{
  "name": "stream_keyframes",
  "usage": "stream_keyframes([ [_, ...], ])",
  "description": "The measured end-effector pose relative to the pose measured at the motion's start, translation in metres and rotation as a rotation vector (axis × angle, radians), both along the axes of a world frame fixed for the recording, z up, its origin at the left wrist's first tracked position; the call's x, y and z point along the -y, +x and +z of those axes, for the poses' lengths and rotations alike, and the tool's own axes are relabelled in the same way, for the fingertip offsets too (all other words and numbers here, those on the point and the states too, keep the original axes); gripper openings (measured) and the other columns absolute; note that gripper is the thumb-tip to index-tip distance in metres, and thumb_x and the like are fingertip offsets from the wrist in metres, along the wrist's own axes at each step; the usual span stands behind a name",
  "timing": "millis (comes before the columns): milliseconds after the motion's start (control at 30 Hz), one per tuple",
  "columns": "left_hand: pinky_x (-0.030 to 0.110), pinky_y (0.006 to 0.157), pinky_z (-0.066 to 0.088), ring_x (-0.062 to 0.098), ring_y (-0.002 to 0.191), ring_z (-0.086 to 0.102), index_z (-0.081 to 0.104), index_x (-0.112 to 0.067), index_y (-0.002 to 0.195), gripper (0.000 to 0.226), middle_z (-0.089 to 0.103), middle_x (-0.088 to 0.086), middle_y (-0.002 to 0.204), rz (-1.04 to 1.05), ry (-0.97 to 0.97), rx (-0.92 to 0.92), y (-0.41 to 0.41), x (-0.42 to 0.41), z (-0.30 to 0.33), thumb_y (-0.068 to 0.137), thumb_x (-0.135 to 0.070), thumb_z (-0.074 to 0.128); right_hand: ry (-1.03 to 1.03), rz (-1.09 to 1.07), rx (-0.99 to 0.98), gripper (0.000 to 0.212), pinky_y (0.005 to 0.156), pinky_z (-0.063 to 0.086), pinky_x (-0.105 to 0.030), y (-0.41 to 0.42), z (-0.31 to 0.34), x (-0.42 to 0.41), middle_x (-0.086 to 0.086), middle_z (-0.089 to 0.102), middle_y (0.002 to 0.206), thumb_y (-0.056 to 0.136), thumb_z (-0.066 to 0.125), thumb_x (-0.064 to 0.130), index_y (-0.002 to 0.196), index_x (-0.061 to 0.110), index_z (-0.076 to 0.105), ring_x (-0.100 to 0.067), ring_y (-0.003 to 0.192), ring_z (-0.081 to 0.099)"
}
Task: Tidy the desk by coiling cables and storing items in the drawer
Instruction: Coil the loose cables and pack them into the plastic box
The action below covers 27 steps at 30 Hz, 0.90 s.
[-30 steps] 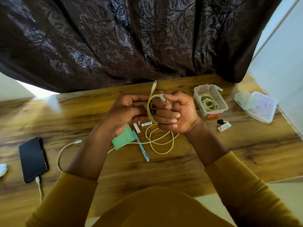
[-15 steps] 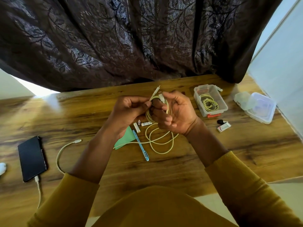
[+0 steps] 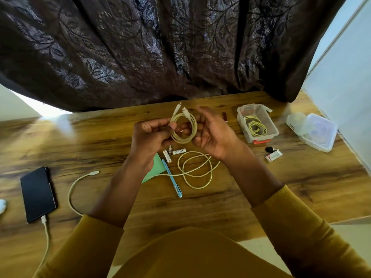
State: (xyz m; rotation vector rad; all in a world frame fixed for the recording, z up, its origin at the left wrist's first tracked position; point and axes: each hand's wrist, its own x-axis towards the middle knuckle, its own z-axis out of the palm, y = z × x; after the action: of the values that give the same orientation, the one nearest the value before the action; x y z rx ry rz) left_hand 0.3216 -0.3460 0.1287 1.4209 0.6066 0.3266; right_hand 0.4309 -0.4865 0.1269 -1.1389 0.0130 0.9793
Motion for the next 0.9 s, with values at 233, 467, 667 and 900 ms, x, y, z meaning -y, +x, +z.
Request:
stream_keyframes([
  [233,0.036,0.072,0.066,0.026,0.087,0.08,0.075,0.0,0.117,0.023,0.081,0.012,0.096,0.12,0.042,0.0,0.002,-0.004,-0.004,0.095,-0.006,0.073,-0.132,-0.084,0.497,0.027,0.075,0.064,-0.044,-0.01,0.0,-0.001,-0.01,0.075,0.113,0.099,0.069,0.028,0.121,0.013,0.067,-0.029,0.099,0.075],
  [467,0.031,0.067,0.064,0.024,0.083,0.08,0.076,0.0,0.115,0.022,0.081,0.011,0.09,0.121,0.042,-0.03,0.004,0.005,-0.003,0.094,-0.007,0.074,-0.45,-0.216,1.247,0.027,0.083,0.061,-0.036,-0.011,-0.02,-0.009,0.009,0.074,0.11,0.094,0.075,0.022,0.121,0.021,0.074,-0.006,0.096,0.07],
  [667,0.027,0.059,0.062,0.02,0.073,0.079,0.079,-0.007,0.101,0.009,0.08,0.009,0.083,0.131,0.062,-0.074,0.006,0.009,0.003,0.093,-0.006,0.076,-0.59,-0.32,1.51,0.027,0.084,0.05,-0.028,-0.013,-0.03,-0.009,0.005,0.069,0.115,0.091,0.076,0.027,0.118,0.028,0.077,-0.017,0.106,0.062],
  [900,0.038,0.063,0.066,0.02,0.066,0.078,0.08,-0.01,0.092,0.008,0.079,0.004,0.077,0.105,0.238,-0.103,0.006,0.012,-0.007,0.091,-0.003,0.076,-0.376,-0.269,1.55,0.025,0.075,0.06,-0.035,-0.016,-0.013,-0.012,0.004,0.078,0.109,0.096,0.073,0.02,0.121,0.017,0.076,-0.009,0.093,0.071],
])
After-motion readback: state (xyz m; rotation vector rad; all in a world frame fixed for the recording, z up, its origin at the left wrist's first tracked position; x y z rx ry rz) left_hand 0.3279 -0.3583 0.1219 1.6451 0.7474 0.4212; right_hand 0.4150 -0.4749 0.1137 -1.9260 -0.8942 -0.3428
